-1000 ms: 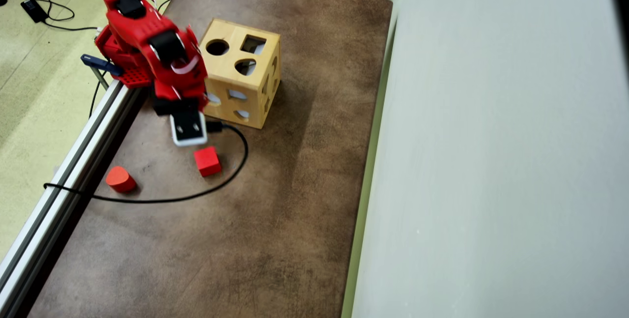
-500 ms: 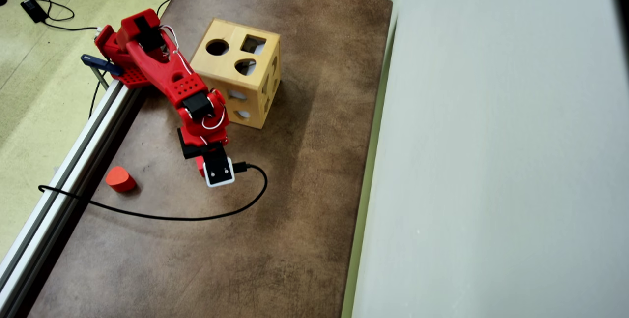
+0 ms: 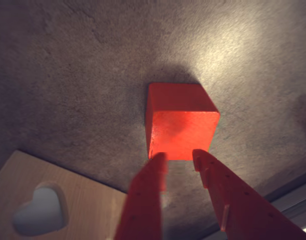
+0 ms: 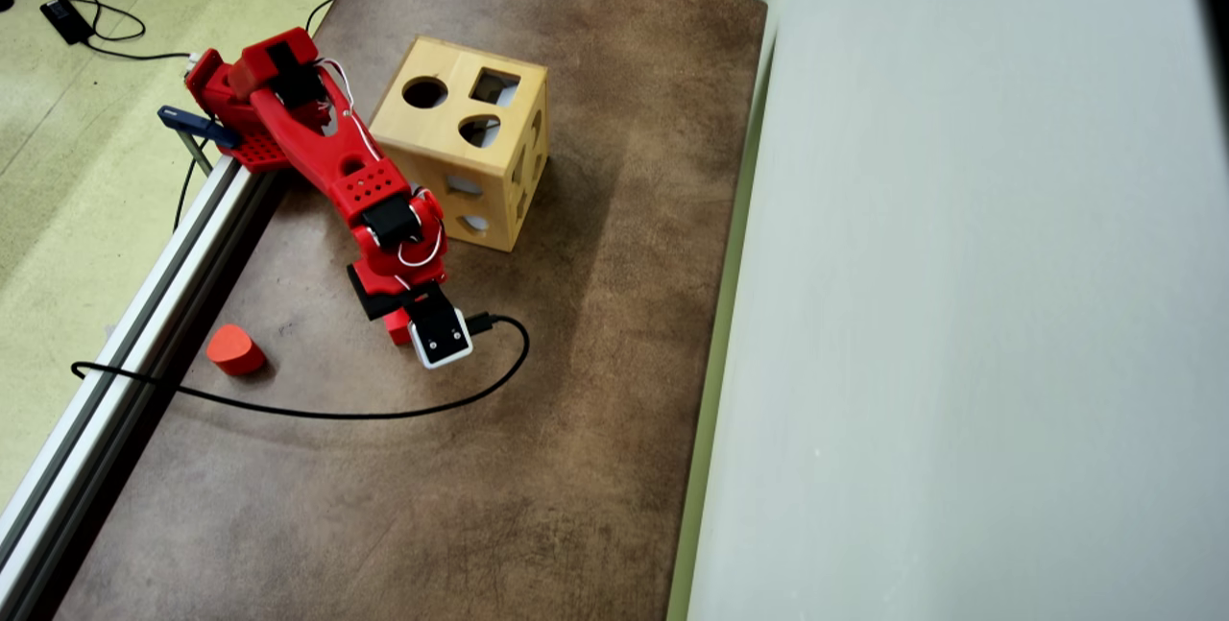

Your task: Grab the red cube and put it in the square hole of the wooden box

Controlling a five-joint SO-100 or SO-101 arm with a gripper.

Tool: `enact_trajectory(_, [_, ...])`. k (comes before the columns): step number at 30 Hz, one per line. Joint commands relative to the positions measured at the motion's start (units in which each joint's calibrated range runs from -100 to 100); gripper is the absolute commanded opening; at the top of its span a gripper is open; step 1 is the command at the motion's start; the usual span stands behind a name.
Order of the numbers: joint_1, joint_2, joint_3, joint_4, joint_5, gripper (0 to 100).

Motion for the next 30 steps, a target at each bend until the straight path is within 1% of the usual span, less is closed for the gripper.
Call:
enact_trajectory(1, [2.29,-5.48,-0.36,2.24,0.49,21])
enact_trajectory(4, [3.85,-5.48,-0.44,4.81,0.49,26])
enact_trajectory(7, [4.74,-5.48,-0.71,5.21,0.34,29])
enact_trajectory(12, [6.52,-4.72,-1.25,4.49,0.39,28])
enact_trajectory(19, [6.08,-0.13,-1.34,4.01,0.39,28])
enact_trajectory(25, [5.71,2.92,-1.25,-0.33,0.34,28])
enact_trajectory(30, [5.63,3.35,-0.98,-0.98,0.39,28])
